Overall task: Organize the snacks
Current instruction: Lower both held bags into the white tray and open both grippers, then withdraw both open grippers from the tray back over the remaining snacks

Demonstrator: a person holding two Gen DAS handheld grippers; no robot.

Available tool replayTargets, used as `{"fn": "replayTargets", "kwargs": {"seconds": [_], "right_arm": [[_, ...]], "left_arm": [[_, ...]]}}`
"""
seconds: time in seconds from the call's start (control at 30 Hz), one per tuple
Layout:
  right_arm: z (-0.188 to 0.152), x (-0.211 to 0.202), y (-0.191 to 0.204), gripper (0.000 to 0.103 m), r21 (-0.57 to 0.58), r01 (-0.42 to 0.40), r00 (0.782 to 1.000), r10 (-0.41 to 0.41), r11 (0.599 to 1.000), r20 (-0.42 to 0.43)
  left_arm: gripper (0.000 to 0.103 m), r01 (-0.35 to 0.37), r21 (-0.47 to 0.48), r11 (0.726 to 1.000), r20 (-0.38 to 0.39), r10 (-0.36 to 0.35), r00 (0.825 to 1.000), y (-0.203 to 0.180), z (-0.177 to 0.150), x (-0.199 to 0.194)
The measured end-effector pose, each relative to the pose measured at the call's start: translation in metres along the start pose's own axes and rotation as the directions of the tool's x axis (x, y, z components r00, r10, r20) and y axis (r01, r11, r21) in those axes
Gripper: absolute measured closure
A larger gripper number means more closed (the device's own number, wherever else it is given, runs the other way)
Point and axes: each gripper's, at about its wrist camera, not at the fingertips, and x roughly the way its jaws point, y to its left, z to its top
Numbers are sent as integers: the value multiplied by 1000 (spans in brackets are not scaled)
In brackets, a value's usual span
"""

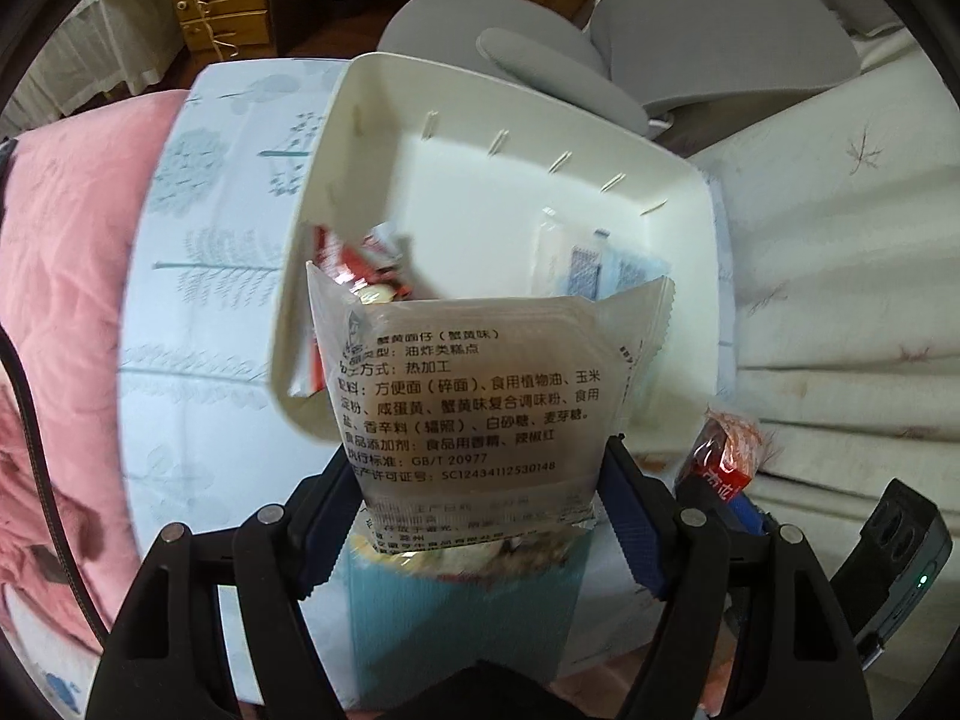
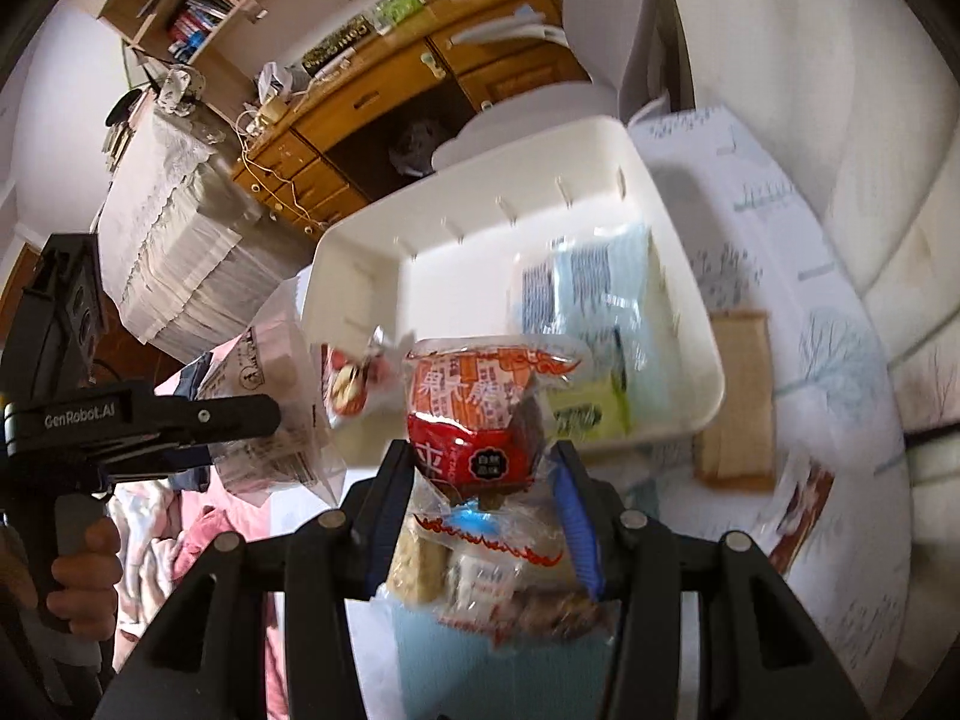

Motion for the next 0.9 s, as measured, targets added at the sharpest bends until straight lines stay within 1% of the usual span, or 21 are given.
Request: {"fn": "replayTargets", "kwargs": {"seconds": [0.17,0.3,0.37,0.43,0.47,0.5,0.57,0.63,0.8,0.9], "right_arm": [[8,3,-8,55,-34,-2,999,3,999,51],[15,5,-12,53,-63,-10,997,15,998,78],[17,6,-13,53,-74,-12,996,18,997,83],[17,6,-13,53,-79,-13,995,21,997,93],[18,6,-13,52,-79,-17,995,24,997,97],[18,5,-13,51,-80,-20,995,28,997,98],[18,5,-12,35,-83,1,995,7,997,96],[16,0,-10,31,-77,14,994,-5,997,110],[5,-13,-5,30,-46,27,992,-21,999,128],[-7,-26,0,30,-40,45,988,-38,998,151]], "left_arm": [[28,57,-17,998,44,-57,997,-6,11,17],[26,61,-9,998,86,-60,994,-12,16,25],[23,60,-13,998,99,-58,993,-14,18,27],[20,81,-21,997,102,-78,992,-14,19,28],[14,84,-20,996,100,-81,992,-15,19,28],[10,81,-17,997,99,-79,992,-15,18,27],[10,74,-2,997,100,-73,992,-17,17,25],[10,86,22,996,107,-88,990,-19,12,19],[10,138,52,989,149,-144,978,-15,-7,-3],[10,162,60,985,164,-170,972,-8,-23,-15]]}}
